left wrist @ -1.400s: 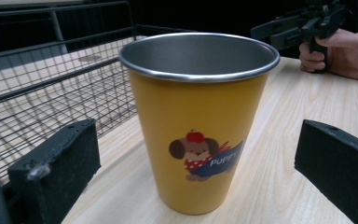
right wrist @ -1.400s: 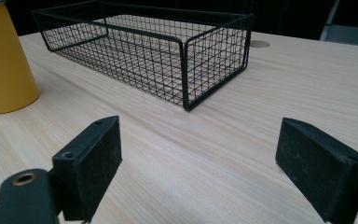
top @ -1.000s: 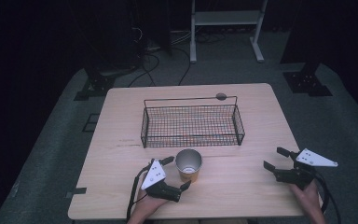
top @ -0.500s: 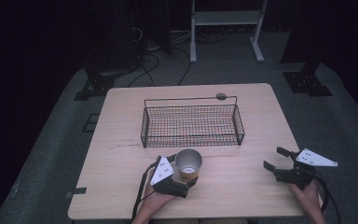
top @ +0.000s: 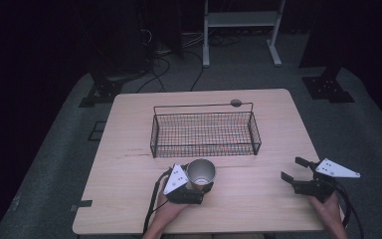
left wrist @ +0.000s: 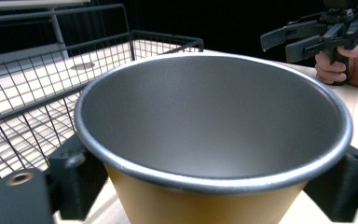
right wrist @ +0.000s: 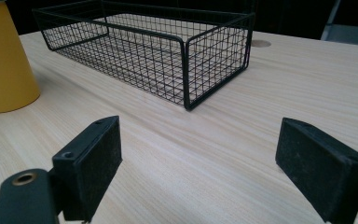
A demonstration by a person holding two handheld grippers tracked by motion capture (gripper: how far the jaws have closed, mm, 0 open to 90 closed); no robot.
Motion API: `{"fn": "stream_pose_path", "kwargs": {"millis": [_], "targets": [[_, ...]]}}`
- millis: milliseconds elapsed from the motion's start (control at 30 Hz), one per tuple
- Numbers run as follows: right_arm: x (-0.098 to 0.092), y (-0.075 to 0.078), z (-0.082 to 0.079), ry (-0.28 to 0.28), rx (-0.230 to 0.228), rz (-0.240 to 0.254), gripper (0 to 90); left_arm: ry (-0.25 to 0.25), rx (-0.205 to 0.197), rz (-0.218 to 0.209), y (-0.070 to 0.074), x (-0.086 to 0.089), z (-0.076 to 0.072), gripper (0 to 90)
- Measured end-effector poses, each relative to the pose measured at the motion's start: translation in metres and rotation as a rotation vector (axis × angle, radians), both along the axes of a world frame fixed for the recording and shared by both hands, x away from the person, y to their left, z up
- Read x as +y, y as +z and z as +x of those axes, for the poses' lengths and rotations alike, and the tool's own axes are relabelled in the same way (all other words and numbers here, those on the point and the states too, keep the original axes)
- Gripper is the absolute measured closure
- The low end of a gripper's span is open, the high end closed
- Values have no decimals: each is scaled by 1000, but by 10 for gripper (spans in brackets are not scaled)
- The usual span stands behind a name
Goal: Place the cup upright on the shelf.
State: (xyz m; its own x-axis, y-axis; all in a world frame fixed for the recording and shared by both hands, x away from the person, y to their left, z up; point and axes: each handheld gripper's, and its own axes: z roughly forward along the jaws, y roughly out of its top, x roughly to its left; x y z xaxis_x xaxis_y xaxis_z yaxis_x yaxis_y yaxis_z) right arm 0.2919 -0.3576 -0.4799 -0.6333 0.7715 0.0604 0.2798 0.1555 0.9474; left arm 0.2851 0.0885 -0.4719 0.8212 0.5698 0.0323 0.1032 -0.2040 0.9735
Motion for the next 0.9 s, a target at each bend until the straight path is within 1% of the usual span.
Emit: {"fn": "stream_pose_path", "kwargs": {"millis": [67,133,167,267,433,567,633,700,767,900], "targets": [[0,0,0,1,-1,0,133,5,-3,11,1,0,0,137],[0,0,0,0,-2,-2,133,8,2,9,1,0,1,138],[0,0,0,0,-2,-3,133,12,1,17,2,1,1,139],[0,0,0,-1,-1,-3,133,12,-6,2,5,2,1,140],[0,0,0,-1,-1,-3,133,13,-12,1,10,2,2,141],[0,0,0,-2,-1,-2,133,13,-27,-18,18,2,5,141],[0,0,0,-2,-2,-2,133,8,-26,-30,21,2,7,141],[0,0,0,-3,-1,0,133,10,-34,-27,25,2,9,141],[0,0,0,-1,-3,0,133,3,-34,-35,28,1,11,141],[0,0,0,-2,-2,0,133,-1,-32,-37,32,0,13,141]]}}
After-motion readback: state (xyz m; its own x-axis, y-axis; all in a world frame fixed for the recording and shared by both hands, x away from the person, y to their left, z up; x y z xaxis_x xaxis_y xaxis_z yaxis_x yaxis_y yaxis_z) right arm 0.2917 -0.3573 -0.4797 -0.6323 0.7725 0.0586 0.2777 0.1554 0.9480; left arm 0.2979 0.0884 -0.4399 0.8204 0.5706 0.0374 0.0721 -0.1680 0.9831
